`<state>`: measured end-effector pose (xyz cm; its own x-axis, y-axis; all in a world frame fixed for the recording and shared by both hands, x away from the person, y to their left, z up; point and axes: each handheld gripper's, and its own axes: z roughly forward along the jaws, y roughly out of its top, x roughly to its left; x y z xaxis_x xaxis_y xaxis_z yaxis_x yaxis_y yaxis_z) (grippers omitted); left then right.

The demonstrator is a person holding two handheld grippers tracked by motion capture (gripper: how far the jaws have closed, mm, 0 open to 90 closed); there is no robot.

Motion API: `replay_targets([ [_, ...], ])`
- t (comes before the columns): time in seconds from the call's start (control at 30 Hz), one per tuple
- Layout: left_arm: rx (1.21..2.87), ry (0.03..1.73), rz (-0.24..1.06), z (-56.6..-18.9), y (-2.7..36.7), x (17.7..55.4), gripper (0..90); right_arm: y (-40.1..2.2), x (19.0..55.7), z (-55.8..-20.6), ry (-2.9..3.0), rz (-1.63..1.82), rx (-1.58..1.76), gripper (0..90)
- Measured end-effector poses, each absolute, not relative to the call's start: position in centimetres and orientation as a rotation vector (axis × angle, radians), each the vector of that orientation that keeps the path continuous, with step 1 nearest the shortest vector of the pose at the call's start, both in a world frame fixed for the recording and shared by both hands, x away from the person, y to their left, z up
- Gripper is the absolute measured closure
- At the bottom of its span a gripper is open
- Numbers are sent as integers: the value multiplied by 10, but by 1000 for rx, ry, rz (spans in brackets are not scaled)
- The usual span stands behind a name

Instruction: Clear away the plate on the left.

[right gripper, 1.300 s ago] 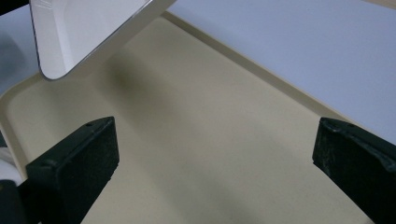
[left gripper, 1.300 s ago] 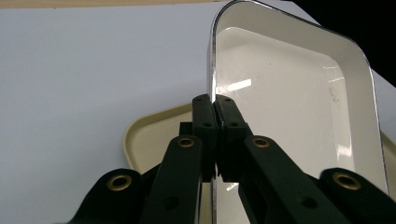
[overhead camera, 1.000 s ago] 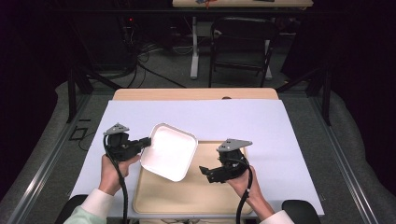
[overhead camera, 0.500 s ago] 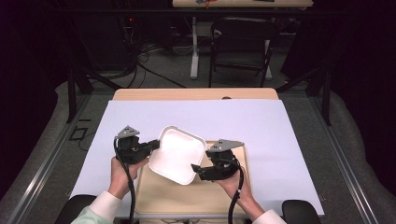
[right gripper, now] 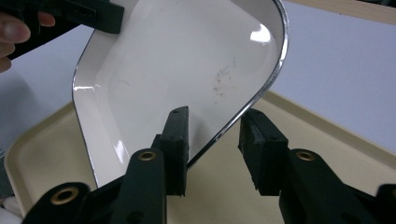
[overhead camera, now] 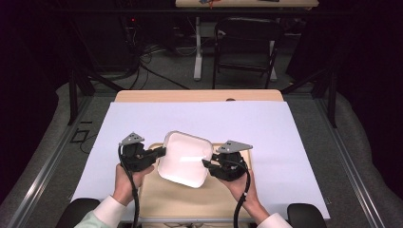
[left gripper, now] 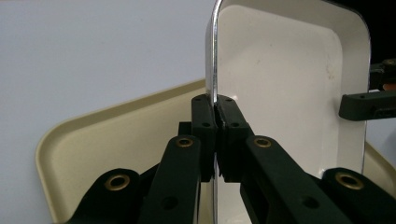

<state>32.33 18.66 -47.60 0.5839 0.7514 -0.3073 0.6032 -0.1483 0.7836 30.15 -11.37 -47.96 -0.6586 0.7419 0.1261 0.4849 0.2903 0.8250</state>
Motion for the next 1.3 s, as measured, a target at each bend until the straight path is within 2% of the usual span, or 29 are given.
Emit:
replay_targets([
  [0.17, 1853, 1087, 154, -477, 186, 319, 864, -119, 301, -477, 2269, 1318, 1115, 687],
  [0.93, 1888, 1095, -27, -491, 168, 303, 840, -149, 302, -471, 2359, 1319, 1181, 776],
  [1.3, 1925, 1123, -77, -499, 167, 300, 832, -148, 306, -481, 2442, 1248, 1251, 784],
])
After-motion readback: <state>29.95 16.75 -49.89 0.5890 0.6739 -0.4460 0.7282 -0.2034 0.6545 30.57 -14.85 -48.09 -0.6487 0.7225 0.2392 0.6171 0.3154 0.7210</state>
